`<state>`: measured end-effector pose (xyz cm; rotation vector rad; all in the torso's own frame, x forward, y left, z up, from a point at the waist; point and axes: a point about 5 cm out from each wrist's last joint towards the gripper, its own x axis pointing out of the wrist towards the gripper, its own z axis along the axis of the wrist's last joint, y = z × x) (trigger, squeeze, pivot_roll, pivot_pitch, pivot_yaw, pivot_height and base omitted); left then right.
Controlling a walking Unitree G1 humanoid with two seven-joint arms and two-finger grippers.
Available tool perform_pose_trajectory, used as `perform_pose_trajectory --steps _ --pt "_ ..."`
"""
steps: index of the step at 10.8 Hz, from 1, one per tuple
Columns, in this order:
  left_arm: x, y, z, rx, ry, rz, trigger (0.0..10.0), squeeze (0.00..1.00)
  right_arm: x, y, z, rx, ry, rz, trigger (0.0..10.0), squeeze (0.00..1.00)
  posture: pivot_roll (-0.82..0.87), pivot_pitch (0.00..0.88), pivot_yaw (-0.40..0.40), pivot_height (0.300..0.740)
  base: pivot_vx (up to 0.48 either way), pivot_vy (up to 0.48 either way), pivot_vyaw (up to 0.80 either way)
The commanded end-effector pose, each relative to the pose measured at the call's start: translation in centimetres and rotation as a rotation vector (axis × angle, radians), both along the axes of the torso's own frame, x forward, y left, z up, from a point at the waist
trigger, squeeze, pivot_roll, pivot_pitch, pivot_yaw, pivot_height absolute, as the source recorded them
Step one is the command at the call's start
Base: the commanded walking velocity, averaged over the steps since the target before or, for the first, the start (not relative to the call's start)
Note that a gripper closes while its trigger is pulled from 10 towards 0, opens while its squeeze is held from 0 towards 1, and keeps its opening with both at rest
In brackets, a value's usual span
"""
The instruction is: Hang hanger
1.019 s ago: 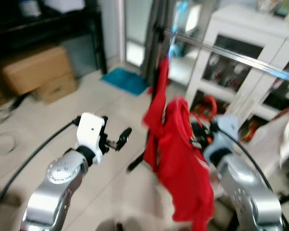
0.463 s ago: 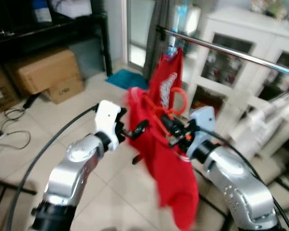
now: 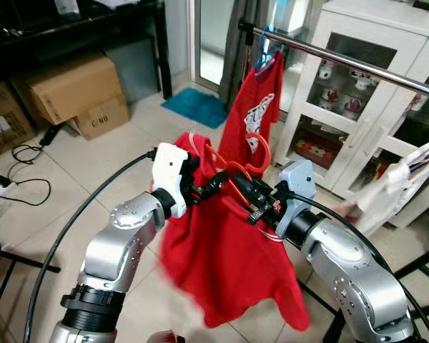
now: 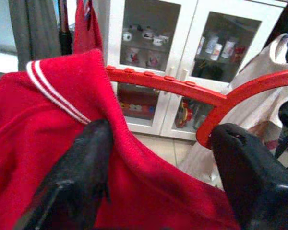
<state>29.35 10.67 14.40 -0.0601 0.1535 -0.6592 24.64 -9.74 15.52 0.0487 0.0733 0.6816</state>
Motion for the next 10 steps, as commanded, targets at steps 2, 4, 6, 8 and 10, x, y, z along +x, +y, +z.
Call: perform_pose_trajectory --steps 2,4,6,8,10 --pt "0.7 1.1 -0.1 0.028 0.009 0.086 0.0 0.00 0.0 -0.1 1.4 0.027 -0.079 0.008 0.0 0.00 -0.02 0.011 -0.012 0.740 0.000 0.000 0.00" --pt "1.0 1.5 -0.4 0.034 0.031 0.144 0.0 0.00 0.0 0.0 1.5 0.034 -0.083 0.014 0.0 0.00 -0.02 0.011 -0.015 0.740 0.000 0.000 0.00" --pt "1.5 2.1 -0.5 0.077 0.041 0.225 0.0 0.00 0.0 0.0 1.6 0.040 -0.085 0.023 0.0 0.00 -0.02 0.011 -0.015 0.740 0.000 0.000 0.00" --pt "1.7 2.1 -0.4 0.084 0.031 0.230 0.0 0.00 0.1 -0.1 1.6 0.039 -0.086 0.019 0.0 0.00 -0.02 0.013 -0.014 0.740 0.000 0.000 0.00" --pt "1.5 1.9 -0.4 0.088 0.029 0.216 0.0 0.00 0.3 -0.3 1.5 0.033 -0.085 0.004 0.0 0.00 -0.02 0.013 -0.014 0.740 0.000 0.000 0.00"
